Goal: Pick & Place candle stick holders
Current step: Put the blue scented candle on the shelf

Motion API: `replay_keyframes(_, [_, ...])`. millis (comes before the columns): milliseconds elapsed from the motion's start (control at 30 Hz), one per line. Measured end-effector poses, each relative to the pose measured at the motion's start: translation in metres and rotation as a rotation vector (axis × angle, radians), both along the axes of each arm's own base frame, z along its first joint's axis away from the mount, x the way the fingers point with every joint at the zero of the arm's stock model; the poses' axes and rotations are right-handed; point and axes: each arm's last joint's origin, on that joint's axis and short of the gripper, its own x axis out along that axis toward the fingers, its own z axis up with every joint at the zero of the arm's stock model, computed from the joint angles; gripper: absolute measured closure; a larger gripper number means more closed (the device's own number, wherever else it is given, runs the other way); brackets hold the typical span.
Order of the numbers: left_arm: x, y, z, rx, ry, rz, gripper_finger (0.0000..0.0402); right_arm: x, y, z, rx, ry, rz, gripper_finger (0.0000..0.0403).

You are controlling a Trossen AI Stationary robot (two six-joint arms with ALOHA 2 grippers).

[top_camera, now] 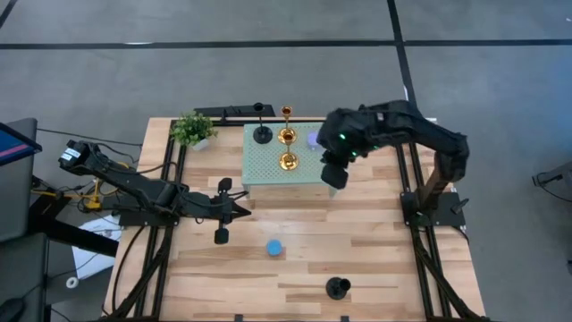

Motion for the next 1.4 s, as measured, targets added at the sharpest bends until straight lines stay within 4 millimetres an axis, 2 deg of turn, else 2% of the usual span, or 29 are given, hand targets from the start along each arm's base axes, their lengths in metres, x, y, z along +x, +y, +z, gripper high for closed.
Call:
replay_keyframes(167, [0.000, 0.000, 0.000, 0.000, 0.000, 0.000, 0.0394, -0.012, 0.022, 0.009, -0.057, -0.049, -0.038, 0.0343])
replay_keyframes(467, [0.000, 0.000, 0.000, 0.000, 0.000, 0.000, 0.0394, -0.018, 0.056, 0.011, -0.047, -0.072, 0.021, 0.0343])
replay_keyframes(867, [0.000, 0.000, 0.000, 0.000, 0.000, 0.000, 0.0394, -0.023, 0.079, 0.011, -0.143, -0.099, 0.027, 0.0343])
replay_keyframes(1133, [0.000, 0.000, 0.000, 0.000, 0.000, -0.001, 0.0394, -0.011, 0.085, -0.031, -0.242, 0.047, 0.002, 0.0343])
replay_keyframes(1400, [0.000, 0.000, 0.000, 0.000, 0.000, 0.000, 0.0394, -0.003, 0.089, -0.090, -0.268, 0.186, 0.031, 0.0343])
